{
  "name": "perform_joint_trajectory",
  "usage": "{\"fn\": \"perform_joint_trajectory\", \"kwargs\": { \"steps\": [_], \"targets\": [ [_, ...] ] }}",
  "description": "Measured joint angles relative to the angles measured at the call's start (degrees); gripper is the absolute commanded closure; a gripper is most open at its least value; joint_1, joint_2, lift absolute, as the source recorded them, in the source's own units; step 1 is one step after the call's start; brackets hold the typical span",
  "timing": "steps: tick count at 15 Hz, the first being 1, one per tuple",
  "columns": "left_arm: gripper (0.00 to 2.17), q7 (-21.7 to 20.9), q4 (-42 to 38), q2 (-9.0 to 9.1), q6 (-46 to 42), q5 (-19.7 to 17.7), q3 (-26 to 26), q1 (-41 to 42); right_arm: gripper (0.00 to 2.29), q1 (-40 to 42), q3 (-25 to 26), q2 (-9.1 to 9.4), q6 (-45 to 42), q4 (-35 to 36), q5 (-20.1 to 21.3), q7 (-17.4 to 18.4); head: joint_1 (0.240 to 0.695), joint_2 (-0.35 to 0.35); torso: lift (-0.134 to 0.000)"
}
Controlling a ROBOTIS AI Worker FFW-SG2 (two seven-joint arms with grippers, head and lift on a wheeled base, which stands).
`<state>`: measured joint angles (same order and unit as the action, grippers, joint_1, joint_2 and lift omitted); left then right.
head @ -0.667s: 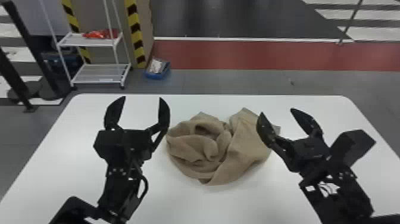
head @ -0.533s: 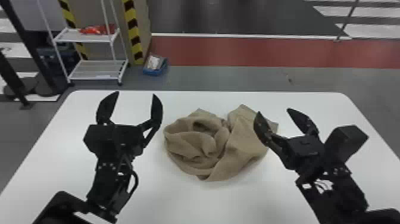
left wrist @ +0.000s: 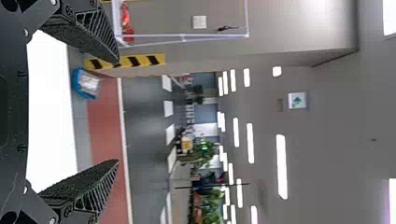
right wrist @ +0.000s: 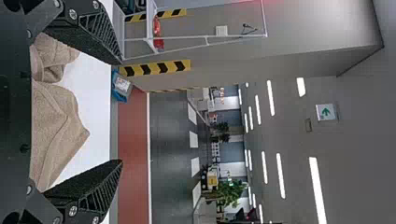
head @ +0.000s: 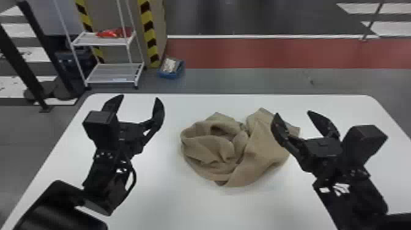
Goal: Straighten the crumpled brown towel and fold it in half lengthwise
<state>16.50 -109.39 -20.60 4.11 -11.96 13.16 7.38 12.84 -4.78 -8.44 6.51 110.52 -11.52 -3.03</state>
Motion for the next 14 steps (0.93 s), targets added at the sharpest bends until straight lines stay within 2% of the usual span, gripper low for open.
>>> {"fn": "perform_joint_trajectory", "kwargs": {
  "steps": [2,8,12,14],
  "targets": [
    [0.14,-0.07,-2.55,-0.05,4.72,-0.39,0.07,-0.22,0.15,-0.09,-0.17,0.00,1.17,0.42,0.48,0.07,0.681,0.031,-0.123],
    [0.14,0.16,-1.40,0.47,3.82,-0.43,0.12,-1.22,0.21,-1.06,1.35,-0.20,4.25,0.80,-0.75,-1.00,0.672,0.023,-0.123],
    [0.14,-0.03,-0.51,0.15,3.63,-0.43,-0.37,-1.28,0.29,-11.23,4.93,-0.98,12.52,-7.12,-3.05,-8.88,0.659,0.012,-0.123],
    [0.14,-0.07,0.17,0.02,3.16,-0.43,-0.41,-1.31,0.29,-18.56,4.56,-1.43,19.40,-13.38,-0.92,-11.00,0.656,0.011,-0.123]
  ]
}}
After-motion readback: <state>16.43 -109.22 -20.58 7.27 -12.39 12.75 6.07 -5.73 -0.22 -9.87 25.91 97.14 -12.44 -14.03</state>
